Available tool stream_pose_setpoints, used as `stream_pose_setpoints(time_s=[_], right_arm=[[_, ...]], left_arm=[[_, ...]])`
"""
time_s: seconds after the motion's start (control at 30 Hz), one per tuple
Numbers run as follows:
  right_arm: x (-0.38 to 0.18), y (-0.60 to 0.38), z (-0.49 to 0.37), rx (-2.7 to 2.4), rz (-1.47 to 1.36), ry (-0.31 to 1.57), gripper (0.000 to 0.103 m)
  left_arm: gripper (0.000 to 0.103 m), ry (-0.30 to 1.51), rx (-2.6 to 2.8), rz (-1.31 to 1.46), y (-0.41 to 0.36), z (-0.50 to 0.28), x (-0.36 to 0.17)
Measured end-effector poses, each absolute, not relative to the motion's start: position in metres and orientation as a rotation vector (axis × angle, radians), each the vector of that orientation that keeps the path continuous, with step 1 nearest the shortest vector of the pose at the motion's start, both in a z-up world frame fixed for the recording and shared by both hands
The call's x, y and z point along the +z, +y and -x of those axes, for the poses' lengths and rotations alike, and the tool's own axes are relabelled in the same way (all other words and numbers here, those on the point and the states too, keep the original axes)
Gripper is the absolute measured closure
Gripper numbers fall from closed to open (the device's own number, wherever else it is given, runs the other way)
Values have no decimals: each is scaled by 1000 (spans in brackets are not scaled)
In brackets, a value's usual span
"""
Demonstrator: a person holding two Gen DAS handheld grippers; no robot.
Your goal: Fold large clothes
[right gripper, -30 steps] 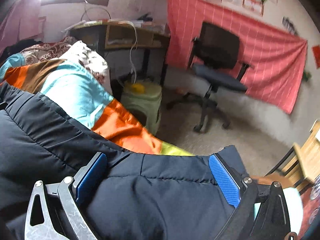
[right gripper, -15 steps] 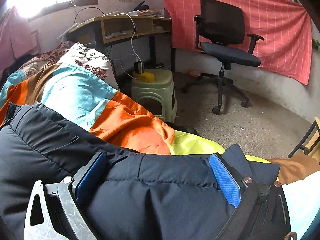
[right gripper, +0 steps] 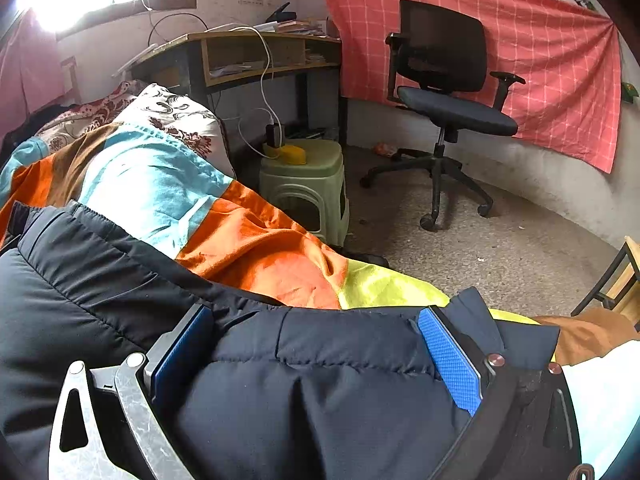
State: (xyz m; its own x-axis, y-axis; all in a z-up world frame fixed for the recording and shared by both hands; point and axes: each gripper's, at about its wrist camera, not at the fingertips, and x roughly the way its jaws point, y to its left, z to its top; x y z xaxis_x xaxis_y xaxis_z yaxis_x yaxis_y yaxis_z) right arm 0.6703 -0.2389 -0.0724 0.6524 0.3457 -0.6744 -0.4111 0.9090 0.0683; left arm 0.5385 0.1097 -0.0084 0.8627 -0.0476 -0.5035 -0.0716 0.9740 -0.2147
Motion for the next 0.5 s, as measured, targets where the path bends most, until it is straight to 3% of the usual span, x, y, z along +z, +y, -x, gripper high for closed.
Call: stream_pose_setpoints(time_s=[0.5], right_arm=[[-51, -244, -618, 280, 181, 522, 0]], left_arm=[[16, 420, 70, 191, 108, -488, 12]])
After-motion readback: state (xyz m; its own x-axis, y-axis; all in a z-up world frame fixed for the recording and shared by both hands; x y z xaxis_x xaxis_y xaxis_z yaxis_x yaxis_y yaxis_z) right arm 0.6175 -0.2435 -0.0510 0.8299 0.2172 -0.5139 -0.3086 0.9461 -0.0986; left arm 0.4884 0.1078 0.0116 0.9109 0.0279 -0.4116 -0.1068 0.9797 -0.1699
